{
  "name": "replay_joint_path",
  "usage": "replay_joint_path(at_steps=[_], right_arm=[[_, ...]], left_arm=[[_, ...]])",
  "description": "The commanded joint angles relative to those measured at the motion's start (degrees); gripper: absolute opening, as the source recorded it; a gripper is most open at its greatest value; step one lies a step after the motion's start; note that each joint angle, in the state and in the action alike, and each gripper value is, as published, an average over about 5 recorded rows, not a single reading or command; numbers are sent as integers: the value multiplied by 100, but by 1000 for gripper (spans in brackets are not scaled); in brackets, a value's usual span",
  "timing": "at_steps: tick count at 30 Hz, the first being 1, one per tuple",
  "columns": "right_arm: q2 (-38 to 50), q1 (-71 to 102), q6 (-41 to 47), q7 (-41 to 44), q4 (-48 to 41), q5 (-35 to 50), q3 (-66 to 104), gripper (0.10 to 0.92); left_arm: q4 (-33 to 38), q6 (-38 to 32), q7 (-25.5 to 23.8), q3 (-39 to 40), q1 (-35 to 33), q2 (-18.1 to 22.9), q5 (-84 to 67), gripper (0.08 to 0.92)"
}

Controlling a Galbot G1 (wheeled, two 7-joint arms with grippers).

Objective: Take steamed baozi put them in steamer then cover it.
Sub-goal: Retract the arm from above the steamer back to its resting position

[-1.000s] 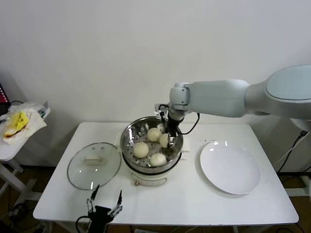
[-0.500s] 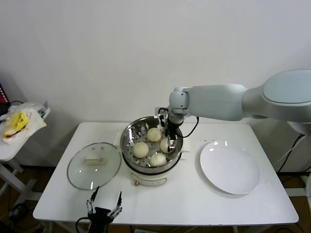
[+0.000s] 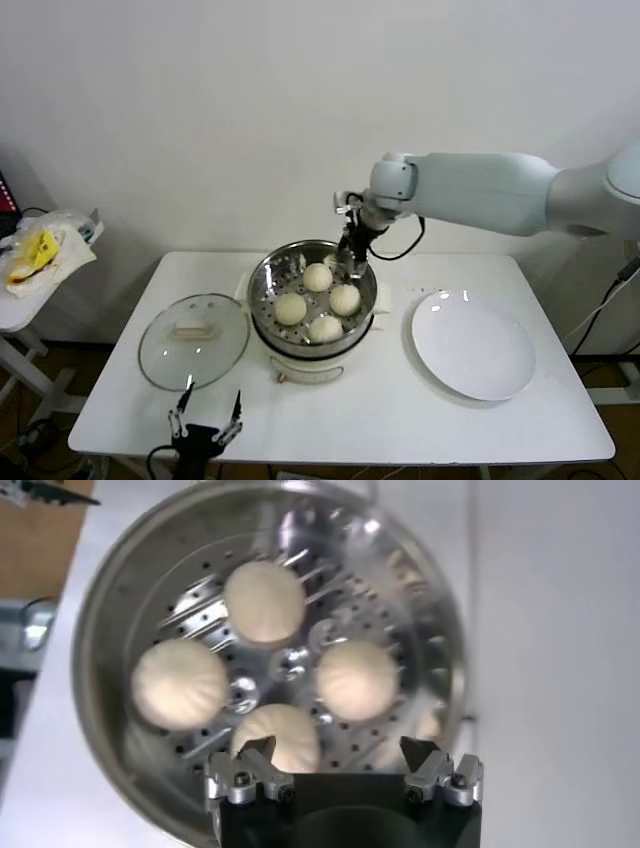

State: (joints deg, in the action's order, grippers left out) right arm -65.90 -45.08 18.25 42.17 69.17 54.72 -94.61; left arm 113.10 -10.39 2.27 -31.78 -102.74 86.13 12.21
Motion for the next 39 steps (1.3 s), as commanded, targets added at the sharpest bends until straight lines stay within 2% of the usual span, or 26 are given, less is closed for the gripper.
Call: replay_joint_path(at_steps=[1,9,19,25,31,35,39], right_arm=[[1904,793,-1079,-1812,845,-323,1463,823],[3133,3230,-1585,-2616,1578,-695,4022,823],[3592,7081,-2298,-2802,2196,-1698,8007,823],[3037,9234,-2272,-2821,2597,-1901,10289,823],[2119,10742,-2045,-2823,2953,-2122,11701,823],[1489,11404,-2018,-2820,3123,-2474,12395,823],[1037,11953,-1990,-2806,3229,-2523,12846,823]], left_arm=[[60,38,66,-119,122,-28,-100,823],[212,53,54,-354,235,-61,-59,823],[276,196,-48,-700,438,-12,12,823],[396,417,-8,-820,413,-66,515,823],[606,920,253,-982,482,-206,2137,823],[712,1499,288,-1036,556,-559,3969,823],[578,1779,256,-919,618,-1067,5347,823]])
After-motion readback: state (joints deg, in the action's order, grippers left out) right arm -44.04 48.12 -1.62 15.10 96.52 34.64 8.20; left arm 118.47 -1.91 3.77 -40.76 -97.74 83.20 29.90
